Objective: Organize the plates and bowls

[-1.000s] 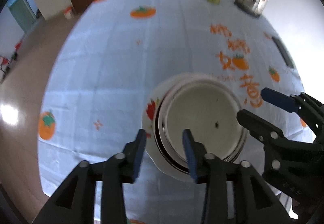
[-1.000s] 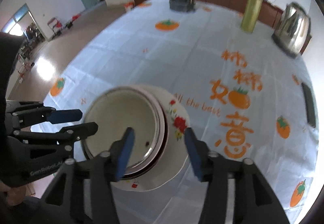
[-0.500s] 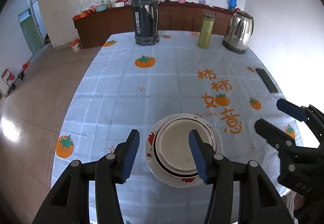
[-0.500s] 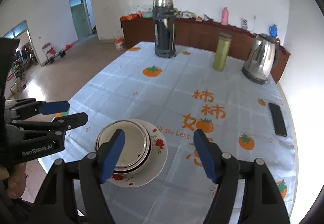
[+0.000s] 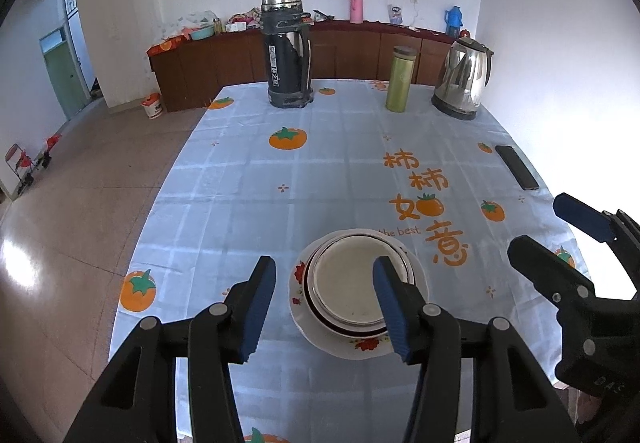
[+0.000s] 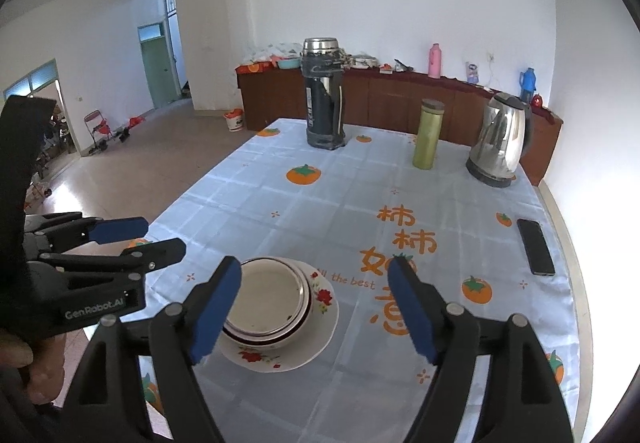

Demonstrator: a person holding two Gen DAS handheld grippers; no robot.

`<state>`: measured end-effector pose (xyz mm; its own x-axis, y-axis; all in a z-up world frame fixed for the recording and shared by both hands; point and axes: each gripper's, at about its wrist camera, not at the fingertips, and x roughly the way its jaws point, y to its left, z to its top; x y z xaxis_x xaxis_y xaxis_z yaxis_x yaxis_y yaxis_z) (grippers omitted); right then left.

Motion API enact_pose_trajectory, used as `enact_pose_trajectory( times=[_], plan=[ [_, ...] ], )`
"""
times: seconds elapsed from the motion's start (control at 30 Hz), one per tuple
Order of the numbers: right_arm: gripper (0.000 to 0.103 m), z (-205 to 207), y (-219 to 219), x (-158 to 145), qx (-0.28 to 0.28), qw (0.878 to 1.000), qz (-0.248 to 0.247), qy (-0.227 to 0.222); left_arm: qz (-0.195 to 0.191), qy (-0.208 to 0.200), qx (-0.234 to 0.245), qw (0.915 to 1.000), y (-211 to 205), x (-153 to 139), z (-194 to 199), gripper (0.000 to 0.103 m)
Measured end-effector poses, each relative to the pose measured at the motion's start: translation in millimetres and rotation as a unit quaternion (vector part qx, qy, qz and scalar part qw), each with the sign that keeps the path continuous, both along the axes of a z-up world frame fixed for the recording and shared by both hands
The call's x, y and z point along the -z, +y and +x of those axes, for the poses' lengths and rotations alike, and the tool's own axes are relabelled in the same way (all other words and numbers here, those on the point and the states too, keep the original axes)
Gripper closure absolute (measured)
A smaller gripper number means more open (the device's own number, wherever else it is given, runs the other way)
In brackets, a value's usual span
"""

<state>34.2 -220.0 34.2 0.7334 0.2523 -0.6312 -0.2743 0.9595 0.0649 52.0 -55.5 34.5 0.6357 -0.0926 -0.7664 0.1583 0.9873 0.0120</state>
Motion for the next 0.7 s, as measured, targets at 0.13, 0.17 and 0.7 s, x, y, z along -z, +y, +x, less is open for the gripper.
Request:
enact_pose_trajectory(
  times=[0.13,0.17,0.7],
  plan=[
    [0.024,-5.3,0.5,-2.4,0.001,1.0,0.001,-0.008,-0.001,-0.004,0.002,1.0,1.1,-2.2,-5.3,0.05],
    [0.024,-5.9,1.0,-2.7,0.001,1.0,0.002,-0.009,-0.001,-0.005,0.002,1.0,1.5,-2.6,-6.3,0.05],
    [0.018,-19.5,0.2,-11.9,0.001,1.0,0.006,-0.03,0.002,-0.017,0.008,0.9998,-3.3,-13.0,-17.2,0.049]
  ],
)
